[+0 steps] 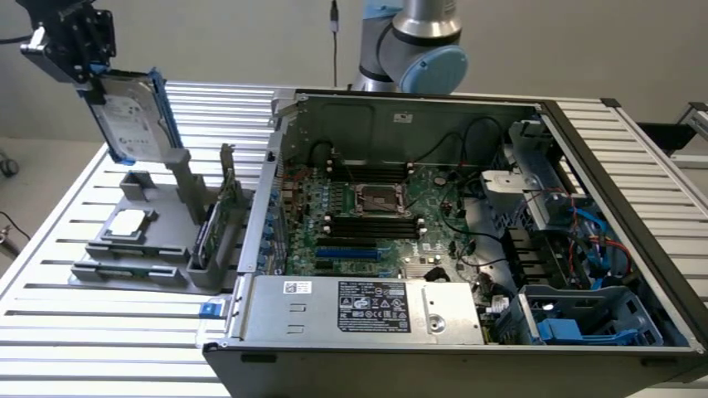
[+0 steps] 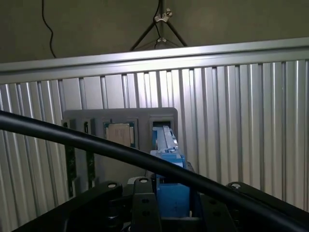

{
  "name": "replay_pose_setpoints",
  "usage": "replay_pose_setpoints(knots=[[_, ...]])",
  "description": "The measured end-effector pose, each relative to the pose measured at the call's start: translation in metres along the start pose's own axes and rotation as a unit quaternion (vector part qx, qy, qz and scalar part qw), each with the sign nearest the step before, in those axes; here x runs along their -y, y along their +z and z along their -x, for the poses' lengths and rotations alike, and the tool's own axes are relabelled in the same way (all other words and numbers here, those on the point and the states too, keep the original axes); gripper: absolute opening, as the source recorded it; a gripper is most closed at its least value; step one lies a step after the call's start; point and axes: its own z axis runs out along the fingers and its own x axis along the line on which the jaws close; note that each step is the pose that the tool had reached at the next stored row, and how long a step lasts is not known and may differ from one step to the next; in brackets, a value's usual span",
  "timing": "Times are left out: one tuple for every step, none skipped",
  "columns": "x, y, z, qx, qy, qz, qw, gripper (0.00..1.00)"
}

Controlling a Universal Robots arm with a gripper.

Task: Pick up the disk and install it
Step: 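Pick up the disk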

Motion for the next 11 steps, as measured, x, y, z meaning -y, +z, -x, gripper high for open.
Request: replay_pose_setpoints(knots=[[0.0001, -0.0042, 0.000, 0.0000, 0.000, 0.0000, 1.0000, 0.33], [0.0003, -0.0086, 0.000, 0.0000, 0.000, 0.0000, 1.0000, 0.33], [0.0011, -0.0135, 0.000, 0.0000, 0.000, 0.0001, 1.0000, 0.33], [0.0023, -0.0178, -0.001, 0.0000, 0.000, 0.0000, 1.0000, 0.33], [0.0044, -0.0225, 0.000, 0.0000, 0.000, 0.0000, 1.0000, 0.33], [0.0071, -0.0270, 0.000, -0.0001, 0.000, 0.0001, 1.0000, 0.33], [0.0103, -0.0315, 0.000, 0.0000, 0.000, 0.0000, 1.0000, 0.33], [0.0140, -0.0360, 0.000, 0.0000, 0.000, 0.0000, 1.0000, 0.33], [0.0181, -0.0405, 0.000, 0.0000, 0.000, 0.0001, 1.0000, 0.33], [0.0227, -0.0452, 0.000, 0.0002, 0.000, 0.0001, 1.0000, 0.33], [0.0272, -0.0496, 0.000, 0.0005, 0.000, 0.0001, 1.0000, 0.33]])
